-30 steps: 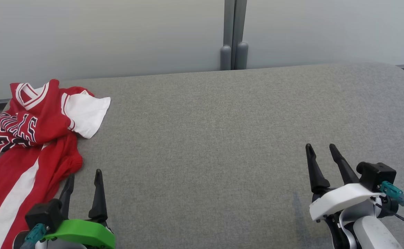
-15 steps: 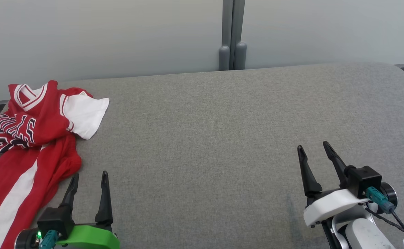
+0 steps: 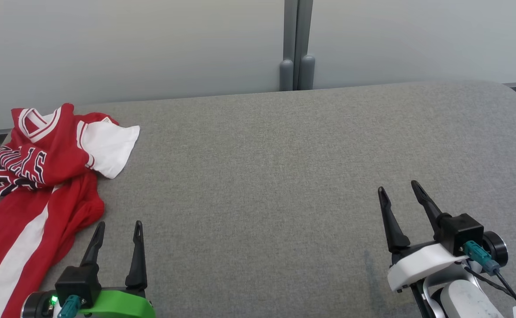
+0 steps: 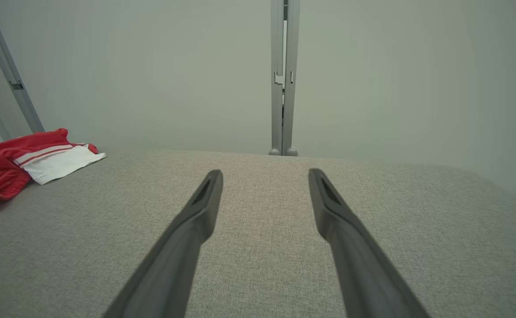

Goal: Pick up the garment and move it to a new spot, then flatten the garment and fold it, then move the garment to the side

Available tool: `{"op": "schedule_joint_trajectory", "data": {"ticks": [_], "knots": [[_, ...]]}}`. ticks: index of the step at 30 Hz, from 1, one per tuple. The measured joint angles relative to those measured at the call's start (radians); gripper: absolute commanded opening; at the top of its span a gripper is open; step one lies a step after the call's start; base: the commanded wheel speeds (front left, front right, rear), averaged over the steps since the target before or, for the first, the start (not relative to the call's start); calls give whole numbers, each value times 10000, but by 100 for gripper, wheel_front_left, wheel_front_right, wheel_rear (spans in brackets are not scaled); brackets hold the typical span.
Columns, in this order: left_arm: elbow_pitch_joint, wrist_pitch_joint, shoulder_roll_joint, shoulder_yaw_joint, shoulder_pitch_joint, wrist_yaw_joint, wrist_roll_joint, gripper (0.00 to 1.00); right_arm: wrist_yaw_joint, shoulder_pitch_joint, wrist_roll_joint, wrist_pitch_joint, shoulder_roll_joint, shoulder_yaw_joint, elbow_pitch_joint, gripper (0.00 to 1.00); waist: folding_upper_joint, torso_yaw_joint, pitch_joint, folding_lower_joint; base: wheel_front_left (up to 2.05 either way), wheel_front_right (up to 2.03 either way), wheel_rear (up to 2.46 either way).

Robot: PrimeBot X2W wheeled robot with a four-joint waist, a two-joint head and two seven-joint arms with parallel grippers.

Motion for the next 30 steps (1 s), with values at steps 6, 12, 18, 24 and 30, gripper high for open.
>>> {"op": "schedule_joint_trajectory", "data": {"ticks": [6, 12, 18, 24, 30], "knots": [[61, -2, 0, 13, 0, -42, 65, 100, 2, 0, 0, 0, 0, -36, 25, 100, 0, 1, -17, 0, 0, 0, 0], [88, -2, 0, 23, 0, -92, 98, 100, 13, 0, -2, -2, 4, -81, 36, 100, 0, 12, -31, 0, 0, 0, 0], [113, -2, 0, 25, 0, -104, 167, 100, 15, 0, -2, -2, 8, -136, 48, 100, 0, 57, -49, 0, 0, 0, 0], [180, -2, -12, -69, -5, -224, 242, 100, 13, 58, -2, -2, -2, -328, 46, 100, 0, 229, -60, 0, 0, 0, 0], [244, -2, -19, -54, -14, -230, 253, 100, 15, 187, 0, -2, 2, -384, 12, 100, 0, 668, -57, 0, 0, 0, 0]]}}
